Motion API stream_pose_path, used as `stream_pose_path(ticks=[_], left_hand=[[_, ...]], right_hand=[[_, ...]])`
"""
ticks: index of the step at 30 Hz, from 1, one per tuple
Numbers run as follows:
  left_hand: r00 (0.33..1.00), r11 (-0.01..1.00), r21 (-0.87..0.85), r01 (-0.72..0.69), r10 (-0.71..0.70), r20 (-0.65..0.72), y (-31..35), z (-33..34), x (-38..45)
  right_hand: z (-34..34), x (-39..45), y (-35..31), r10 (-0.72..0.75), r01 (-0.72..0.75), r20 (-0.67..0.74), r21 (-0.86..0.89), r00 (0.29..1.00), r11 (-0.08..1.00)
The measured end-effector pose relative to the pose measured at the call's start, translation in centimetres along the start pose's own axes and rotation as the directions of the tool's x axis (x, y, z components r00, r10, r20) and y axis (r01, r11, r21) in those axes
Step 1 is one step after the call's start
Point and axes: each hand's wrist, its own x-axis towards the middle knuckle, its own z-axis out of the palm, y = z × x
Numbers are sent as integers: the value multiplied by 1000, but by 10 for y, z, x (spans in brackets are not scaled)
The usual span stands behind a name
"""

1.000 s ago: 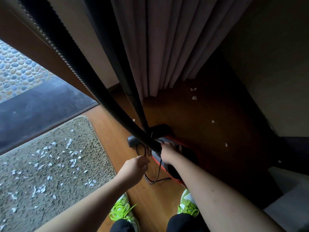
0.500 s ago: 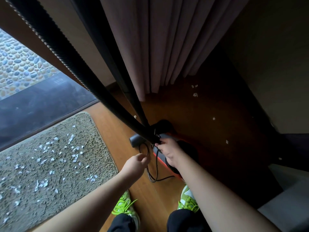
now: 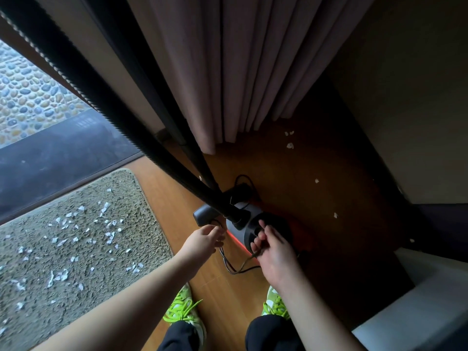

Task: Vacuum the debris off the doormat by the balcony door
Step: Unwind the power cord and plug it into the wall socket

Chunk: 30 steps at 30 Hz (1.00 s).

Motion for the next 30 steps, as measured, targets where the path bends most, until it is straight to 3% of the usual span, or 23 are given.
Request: stream_pose_path(ticks=[5,8,13,15,17,19,20,22,24,27,30], left_hand=[[999,999,-54,-6,9,52,11,8,-4],[991,975,-213,68,-41,130,27,20,-9],[925,818,-477,321,-163,343,64,40,-17],[914,787,-505,354,-177,364,79,45,-24],[932,842,-458,284,-130,339,88,47,-28],[963,953,-292,85,-3,271,92,49,-30],[970,990,-127,-62,90,225,93,49,-31],[939,927,192,-321,285,193,93,50,-35],[894,858,273,-435,377,240,93,50,-43],[828,730,396,-557,453,330,85,48,-54],[789,682,398,-613,497,362,77,48,-60]], right_hand=[[-6,-31,-7,-81,88,185,-31,979,996],[-6,-50,2,-42,106,265,-233,963,967],[-19,-80,10,76,267,471,-618,879,740],[-23,-86,13,134,299,507,-679,851,670],[-29,-87,16,126,308,501,-691,856,653],[-31,-85,7,92,222,456,-588,885,778],[-32,-79,1,74,119,396,-441,915,889],[-32,-60,-16,72,-62,299,-43,951,997],[-26,-35,-37,121,-163,258,151,959,975],[-6,3,-64,156,-213,228,251,961,944],[11,31,-80,201,-226,104,396,974,890]])
